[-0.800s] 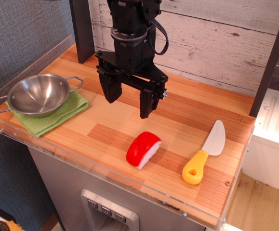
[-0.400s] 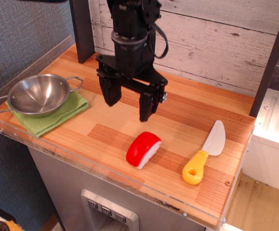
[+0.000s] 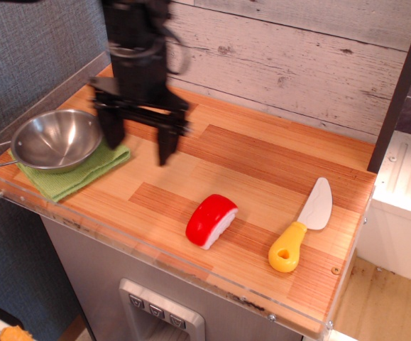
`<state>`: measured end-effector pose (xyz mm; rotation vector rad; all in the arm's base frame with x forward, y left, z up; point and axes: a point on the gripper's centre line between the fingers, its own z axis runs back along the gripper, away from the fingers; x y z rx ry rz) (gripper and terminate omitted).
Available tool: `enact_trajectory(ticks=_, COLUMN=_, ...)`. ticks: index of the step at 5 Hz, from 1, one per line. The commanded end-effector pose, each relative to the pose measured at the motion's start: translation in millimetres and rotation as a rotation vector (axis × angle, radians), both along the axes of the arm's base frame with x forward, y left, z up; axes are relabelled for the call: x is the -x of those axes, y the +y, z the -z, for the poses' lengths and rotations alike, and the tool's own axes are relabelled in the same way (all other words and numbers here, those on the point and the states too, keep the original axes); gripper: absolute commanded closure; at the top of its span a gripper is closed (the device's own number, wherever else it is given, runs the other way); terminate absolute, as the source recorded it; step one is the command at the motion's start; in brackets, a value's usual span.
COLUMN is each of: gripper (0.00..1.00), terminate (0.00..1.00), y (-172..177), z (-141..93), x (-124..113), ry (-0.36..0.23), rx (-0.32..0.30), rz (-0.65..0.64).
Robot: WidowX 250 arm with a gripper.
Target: Put the pot above the sushi.
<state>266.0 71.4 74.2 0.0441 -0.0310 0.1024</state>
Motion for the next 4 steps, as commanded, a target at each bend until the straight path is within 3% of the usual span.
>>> enact_trajectory(ticks=1, gripper=0.00, terminate=0.00, y=57, z=-6, x=15, ry=-0.003, rx=-0.081, rz=-0.111)
enact_trajectory(ticks=4, gripper=0.00, terminate=0.00, y=62, z=41, x=-14, ry=0.115, rx=-0.120, rz=-0.104)
